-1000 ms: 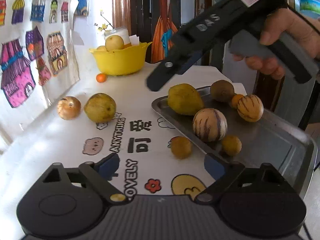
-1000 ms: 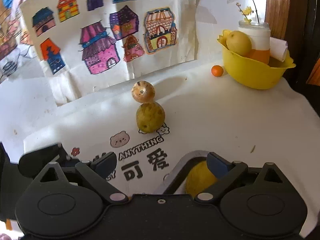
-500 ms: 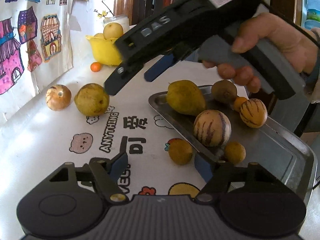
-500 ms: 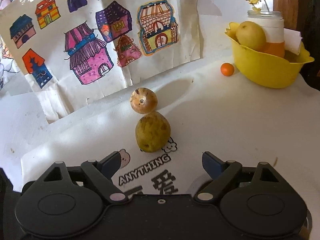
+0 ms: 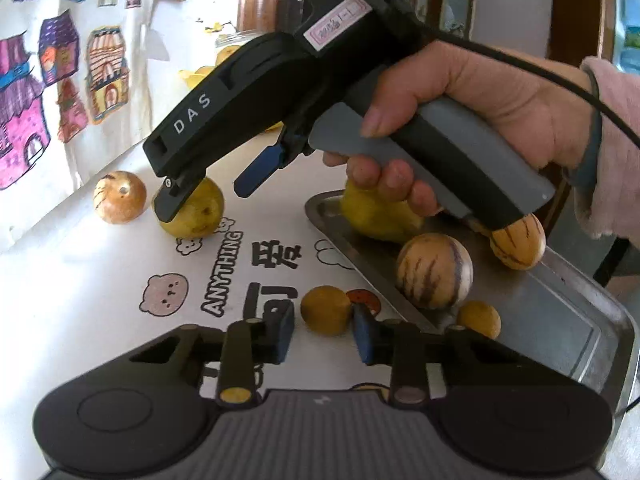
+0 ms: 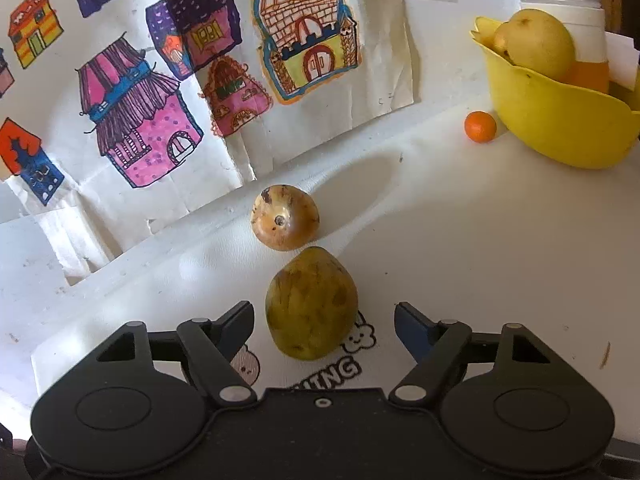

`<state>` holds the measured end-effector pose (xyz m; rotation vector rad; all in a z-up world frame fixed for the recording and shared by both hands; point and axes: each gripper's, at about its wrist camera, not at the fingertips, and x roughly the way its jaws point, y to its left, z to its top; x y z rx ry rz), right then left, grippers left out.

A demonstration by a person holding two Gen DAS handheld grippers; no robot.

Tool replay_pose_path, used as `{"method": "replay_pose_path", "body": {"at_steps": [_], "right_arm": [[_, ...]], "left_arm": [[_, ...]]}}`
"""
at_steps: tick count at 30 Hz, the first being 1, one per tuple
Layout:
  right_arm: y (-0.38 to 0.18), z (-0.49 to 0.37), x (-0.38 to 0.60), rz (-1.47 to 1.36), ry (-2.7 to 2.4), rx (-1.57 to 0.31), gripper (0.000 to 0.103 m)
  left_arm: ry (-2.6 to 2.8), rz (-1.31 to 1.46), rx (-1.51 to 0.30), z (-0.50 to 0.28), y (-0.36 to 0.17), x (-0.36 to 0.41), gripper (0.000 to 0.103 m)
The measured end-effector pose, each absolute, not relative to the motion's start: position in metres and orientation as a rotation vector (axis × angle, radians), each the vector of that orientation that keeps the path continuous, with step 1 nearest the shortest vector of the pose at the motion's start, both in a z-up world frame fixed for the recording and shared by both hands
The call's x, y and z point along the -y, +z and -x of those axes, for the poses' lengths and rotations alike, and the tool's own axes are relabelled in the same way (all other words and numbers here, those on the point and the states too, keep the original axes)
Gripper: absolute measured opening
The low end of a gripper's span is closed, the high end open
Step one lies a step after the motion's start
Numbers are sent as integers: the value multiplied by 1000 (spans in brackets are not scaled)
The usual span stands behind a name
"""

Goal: Organize fruits
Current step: 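Grasp another small brown fruit with the left tool while the right tool grasps a yellow-brown pear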

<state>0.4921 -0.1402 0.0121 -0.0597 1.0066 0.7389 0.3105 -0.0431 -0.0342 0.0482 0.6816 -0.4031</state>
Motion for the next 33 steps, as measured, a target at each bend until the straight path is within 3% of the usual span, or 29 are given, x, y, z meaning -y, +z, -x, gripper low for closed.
{"method": "replay_pose_path", "body": {"at_steps": [17,23,33], "right_arm": [[-1,-500,124,55,724,-1010,69],[-1,-500,123,63,739,-1004,55],[1,-487,124,110,733,-980,54]], "left_arm": [[-315,146,-699,-317,-33,20,30],[-295,174,-694,-314,-35,13,30],[-247,204,-687,-308,-27,0,30]]}}
